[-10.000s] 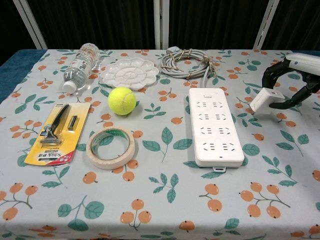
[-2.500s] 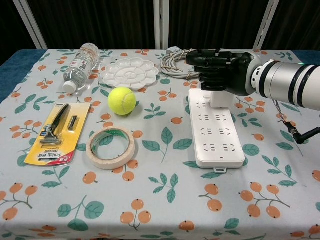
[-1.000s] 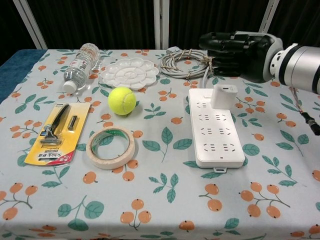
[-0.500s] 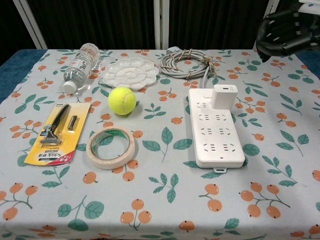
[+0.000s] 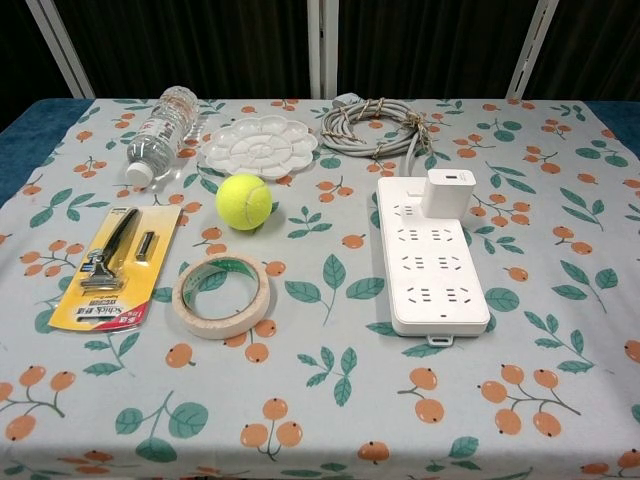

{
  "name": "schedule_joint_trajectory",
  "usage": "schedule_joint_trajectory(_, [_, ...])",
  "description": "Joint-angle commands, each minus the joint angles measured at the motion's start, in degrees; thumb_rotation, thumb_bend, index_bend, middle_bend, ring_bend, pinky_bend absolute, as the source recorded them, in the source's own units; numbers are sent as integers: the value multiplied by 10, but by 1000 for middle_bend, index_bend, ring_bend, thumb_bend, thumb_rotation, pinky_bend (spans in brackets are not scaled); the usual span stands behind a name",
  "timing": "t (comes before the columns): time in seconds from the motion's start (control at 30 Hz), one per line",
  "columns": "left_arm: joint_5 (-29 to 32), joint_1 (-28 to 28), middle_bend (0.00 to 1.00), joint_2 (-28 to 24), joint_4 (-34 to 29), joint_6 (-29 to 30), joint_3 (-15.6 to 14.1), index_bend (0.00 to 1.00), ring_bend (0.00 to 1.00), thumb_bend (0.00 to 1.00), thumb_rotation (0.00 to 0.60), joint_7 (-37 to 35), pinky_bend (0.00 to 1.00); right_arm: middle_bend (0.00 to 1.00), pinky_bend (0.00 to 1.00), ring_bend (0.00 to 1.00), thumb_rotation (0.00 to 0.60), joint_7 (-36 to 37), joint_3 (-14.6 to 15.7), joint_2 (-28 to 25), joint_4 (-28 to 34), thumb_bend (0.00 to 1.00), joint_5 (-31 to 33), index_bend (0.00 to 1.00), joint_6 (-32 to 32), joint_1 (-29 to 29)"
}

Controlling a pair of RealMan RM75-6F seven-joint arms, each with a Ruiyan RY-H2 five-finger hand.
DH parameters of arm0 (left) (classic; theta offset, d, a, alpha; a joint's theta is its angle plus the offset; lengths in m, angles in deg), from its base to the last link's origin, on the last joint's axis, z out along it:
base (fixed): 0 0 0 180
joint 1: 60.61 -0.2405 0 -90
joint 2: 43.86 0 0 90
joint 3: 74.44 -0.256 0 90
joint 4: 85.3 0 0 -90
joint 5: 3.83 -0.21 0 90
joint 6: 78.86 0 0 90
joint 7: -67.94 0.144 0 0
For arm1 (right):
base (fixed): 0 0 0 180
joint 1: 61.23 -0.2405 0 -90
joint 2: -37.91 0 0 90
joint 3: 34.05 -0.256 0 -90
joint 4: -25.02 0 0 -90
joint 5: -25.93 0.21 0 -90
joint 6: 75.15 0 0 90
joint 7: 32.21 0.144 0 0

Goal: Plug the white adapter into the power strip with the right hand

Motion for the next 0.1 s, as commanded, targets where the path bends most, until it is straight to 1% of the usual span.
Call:
schedule_joint_trajectory(0.03, [0, 0, 11, -1, -2, -1, 0, 0, 0, 70, 600, 2, 0, 43, 0, 0, 600, 10, 11, -6, 1, 315, -12, 0, 14, 12])
schedule_joint_trajectory(0.1, [1, 0, 11, -1, -3, -1, -1, 0, 0, 71, 600, 2, 0, 44, 0, 0, 600, 9, 12, -6, 3, 315, -13, 0, 13, 11])
